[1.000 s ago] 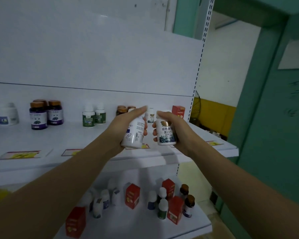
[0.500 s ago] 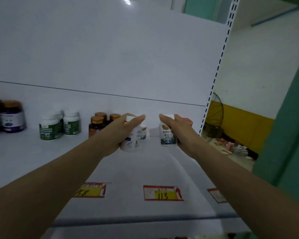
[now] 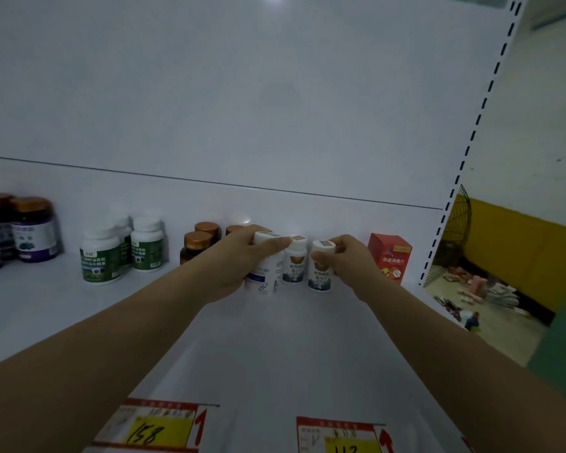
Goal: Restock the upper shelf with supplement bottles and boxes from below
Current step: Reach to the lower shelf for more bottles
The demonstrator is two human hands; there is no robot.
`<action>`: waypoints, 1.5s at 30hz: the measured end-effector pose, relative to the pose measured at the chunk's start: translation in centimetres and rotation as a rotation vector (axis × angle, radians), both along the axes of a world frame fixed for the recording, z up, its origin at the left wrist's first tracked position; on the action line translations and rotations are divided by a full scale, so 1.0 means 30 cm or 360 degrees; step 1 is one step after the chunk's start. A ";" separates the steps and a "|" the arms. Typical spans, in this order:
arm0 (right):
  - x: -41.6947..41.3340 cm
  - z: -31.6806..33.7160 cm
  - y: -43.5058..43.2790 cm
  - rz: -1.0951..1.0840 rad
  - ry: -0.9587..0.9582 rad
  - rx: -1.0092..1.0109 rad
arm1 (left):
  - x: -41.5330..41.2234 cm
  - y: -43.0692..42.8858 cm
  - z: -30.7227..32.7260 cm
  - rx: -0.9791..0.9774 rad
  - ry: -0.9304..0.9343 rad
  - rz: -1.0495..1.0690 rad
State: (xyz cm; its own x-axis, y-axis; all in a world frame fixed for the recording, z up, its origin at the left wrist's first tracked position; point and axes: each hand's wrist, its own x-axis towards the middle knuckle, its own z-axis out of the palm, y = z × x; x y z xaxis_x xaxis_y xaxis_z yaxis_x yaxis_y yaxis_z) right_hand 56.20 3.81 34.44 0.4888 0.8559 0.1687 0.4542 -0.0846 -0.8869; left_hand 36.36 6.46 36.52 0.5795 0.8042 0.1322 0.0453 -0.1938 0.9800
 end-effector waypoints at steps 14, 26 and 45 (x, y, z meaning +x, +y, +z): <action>0.004 -0.016 0.064 -0.0157 -0.0221 0.0043 | 0.006 0.037 -0.018 -0.0075 0.0232 0.0129; -0.051 0.088 -0.013 -0.0065 -0.1190 -0.0252 | -0.037 -0.038 0.029 -0.0028 0.0318 0.0327; -0.925 0.256 -0.091 0.0692 -0.1710 -0.0350 | -0.851 -0.223 0.100 -0.0110 0.0145 0.0841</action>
State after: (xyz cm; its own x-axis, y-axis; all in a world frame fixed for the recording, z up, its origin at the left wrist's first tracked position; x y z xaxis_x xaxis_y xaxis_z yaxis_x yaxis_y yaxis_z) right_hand 28.45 1.09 42.12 -0.1541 0.9775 0.1439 0.9872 0.1583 -0.0176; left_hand 10.84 -0.24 39.52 0.1004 0.9943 0.0365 0.2047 -0.0566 0.9772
